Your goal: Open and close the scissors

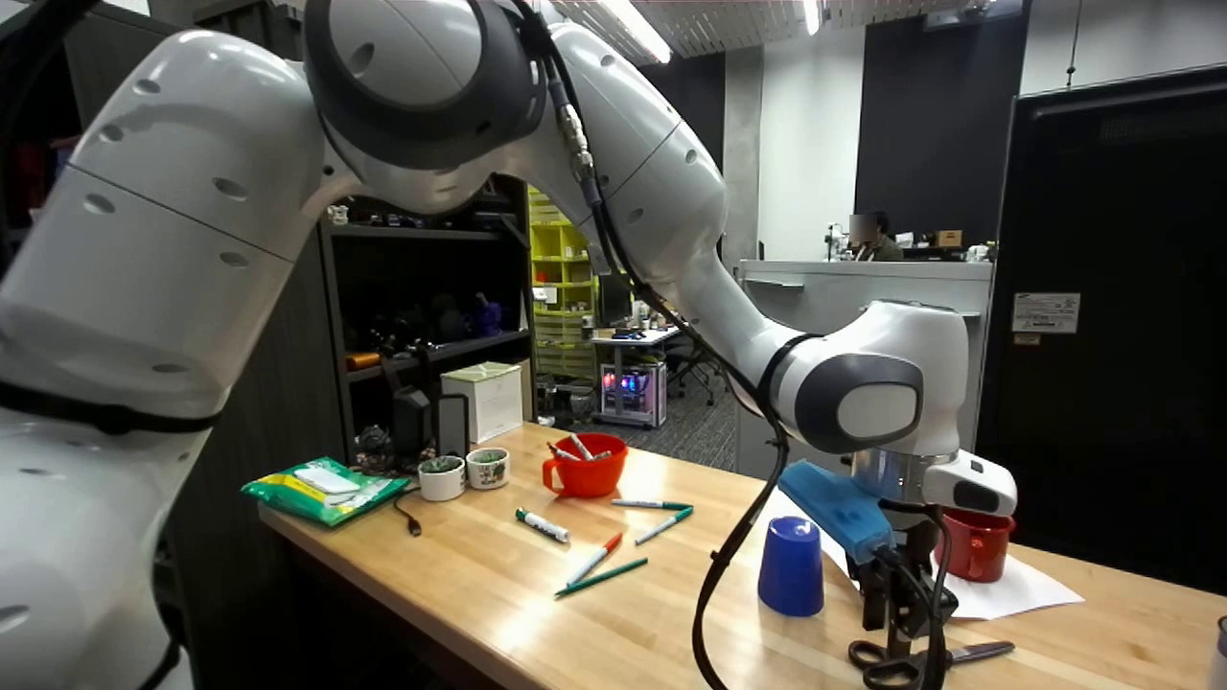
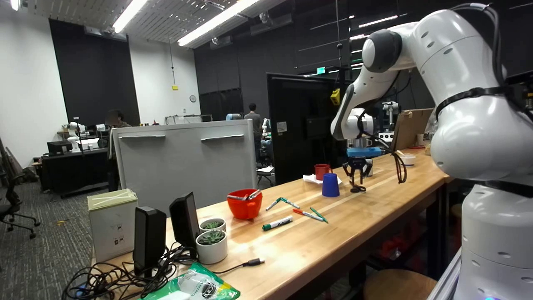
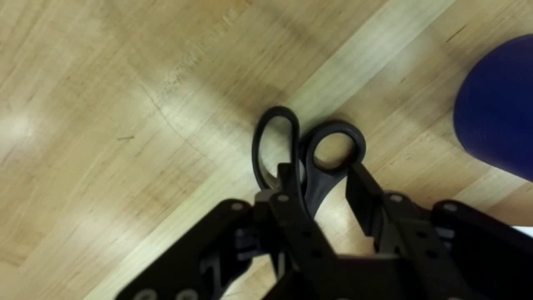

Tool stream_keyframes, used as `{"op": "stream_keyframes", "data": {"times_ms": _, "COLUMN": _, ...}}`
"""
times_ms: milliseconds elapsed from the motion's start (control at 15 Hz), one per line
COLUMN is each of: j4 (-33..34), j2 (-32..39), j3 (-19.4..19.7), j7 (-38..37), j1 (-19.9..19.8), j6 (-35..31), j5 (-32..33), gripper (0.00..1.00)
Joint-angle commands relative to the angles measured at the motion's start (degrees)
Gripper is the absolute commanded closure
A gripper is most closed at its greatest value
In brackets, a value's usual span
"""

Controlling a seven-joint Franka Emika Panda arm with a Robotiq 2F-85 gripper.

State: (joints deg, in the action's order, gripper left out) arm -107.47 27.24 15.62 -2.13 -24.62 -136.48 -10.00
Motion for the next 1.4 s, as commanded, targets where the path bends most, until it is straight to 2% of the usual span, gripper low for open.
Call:
{"op": "stream_keyframes", "data": {"times_ms": 0, "j4": -5.2, "j2": -5.4, "j3": 0.9, "j7": 2.2, "j1": 0.8, "j6": -1.4, "j5": 2.1, "gripper": 0.61}}
{"op": "stream_keyframes", "data": {"times_ms": 67, "j4": -6.0, "j2": -6.4, "j3": 1.1, "j7": 2.7, "j1": 0.9, "j6": -1.6, "j5": 2.8, "gripper": 0.63}}
{"op": "stream_keyframes", "data": {"times_ms": 533, "j4": -14.5, "j2": -17.0, "j3": 2.1, "j7": 7.1, "j1": 1.9, "j6": -1.6, "j5": 9.5, "gripper": 0.55}}
{"op": "stream_keyframes", "data": {"times_ms": 600, "j4": -15.6, "j2": -18.5, "j3": 2.1, "j7": 7.6, "j1": 2.0, "j6": -1.5, "j5": 10.3, "gripper": 0.50}}
{"op": "stream_keyframes", "data": {"times_ms": 667, "j4": -17.3, "j2": -20.4, "j3": 2.1, "j7": 7.5, "j1": 2.5, "j6": -1.6, "j5": 11.4, "gripper": 0.31}}
{"op": "stream_keyframes", "data": {"times_ms": 1000, "j4": -25.2, "j2": -28.7, "j3": 1.6, "j7": 6.0, "j1": 4.8, "j6": -1.2, "j5": 16.0, "gripper": 0.02}}
{"op": "stream_keyframes", "data": {"times_ms": 1333, "j4": -32.6, "j2": -36.4, "j3": 0.1, "j7": 5.8, "j1": 7.4, "j6": -0.1, "j5": 16.8, "gripper": 0.00}}
